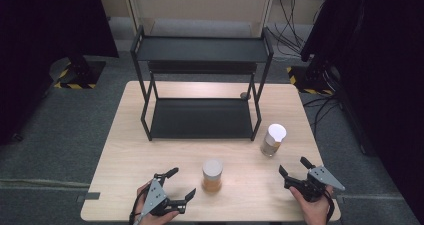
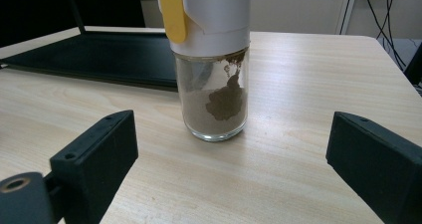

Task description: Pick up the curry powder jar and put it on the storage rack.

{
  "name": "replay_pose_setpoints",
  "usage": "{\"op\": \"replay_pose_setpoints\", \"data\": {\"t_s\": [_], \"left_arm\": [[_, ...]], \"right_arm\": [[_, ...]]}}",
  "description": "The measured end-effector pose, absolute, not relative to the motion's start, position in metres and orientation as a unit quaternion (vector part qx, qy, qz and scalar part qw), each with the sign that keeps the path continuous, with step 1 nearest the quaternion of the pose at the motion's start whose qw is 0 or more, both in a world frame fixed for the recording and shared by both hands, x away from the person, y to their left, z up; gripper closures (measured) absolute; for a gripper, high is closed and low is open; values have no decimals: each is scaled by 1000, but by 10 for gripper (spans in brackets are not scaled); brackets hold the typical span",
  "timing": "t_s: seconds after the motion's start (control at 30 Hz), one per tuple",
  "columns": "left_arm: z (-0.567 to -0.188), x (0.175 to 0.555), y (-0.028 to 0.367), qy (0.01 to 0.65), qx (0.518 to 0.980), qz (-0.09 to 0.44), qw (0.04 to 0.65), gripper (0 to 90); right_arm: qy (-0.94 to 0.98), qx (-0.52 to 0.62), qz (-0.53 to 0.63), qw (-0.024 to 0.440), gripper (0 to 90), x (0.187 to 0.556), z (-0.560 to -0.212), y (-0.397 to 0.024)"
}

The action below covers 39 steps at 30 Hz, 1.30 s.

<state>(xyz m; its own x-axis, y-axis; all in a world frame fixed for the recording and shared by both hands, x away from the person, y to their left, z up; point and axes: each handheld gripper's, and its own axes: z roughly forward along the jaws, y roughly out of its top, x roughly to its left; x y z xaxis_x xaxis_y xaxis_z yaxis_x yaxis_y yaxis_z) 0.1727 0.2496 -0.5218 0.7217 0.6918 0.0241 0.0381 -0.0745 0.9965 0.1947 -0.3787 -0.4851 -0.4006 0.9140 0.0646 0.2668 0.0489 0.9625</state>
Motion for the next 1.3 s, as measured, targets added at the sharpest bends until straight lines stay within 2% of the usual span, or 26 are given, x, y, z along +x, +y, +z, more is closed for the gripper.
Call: {"op": "replay_pose_setpoints", "data": {"t_s": [0.87,1.3], "left_arm": [[-505,195,220,219,684,246,651,112],[-495,218,204,197,691,240,653,160]], "right_arm": [[657,452,520,305,61,196,-484,-380],[659,453,519,302,61,197,-483,-380]]}}
